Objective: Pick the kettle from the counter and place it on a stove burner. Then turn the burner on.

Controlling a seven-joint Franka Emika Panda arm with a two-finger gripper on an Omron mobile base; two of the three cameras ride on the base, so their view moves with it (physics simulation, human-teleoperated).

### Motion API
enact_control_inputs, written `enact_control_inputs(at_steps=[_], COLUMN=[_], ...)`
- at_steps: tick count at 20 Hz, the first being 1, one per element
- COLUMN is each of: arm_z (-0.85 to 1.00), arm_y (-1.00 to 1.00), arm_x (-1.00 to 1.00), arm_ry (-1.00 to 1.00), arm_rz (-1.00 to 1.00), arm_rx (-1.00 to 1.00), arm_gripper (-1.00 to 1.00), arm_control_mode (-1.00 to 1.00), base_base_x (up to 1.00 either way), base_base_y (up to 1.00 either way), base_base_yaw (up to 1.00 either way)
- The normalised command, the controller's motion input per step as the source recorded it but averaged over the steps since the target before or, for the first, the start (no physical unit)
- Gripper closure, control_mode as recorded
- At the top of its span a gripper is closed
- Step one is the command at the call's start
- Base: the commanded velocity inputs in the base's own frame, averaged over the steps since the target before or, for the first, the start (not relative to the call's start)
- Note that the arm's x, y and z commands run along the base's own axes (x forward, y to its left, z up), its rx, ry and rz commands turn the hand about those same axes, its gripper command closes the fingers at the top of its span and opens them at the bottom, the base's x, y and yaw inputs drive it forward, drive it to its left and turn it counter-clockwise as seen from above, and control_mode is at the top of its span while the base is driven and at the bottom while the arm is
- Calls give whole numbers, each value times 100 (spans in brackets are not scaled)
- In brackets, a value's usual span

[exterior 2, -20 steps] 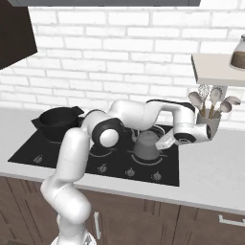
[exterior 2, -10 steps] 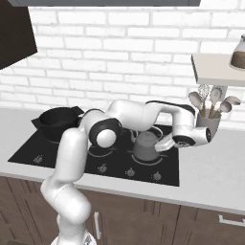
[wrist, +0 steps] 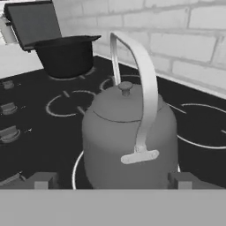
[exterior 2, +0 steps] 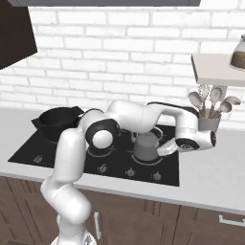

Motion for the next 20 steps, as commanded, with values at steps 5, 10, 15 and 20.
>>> enact_control_inputs(at_steps=[5,10,15,20], arm_z=[14,1,-10,-13], arm_y=[-2,7,24,34], arm_x=[-41,-38,-54,-59], arm_ry=[37,45,33,23], arm_rz=[-11,-24,-31,-31], arm_rx=[0,-2,-6,-9], arm_gripper=[-100,-100,-100,-100], arm_control_mode=[-100,-100,-100,-100], base_base_x=[0,0,0,0], base_base_y=[0,0,0,0], base_base_yaw=[0,0,0,0])
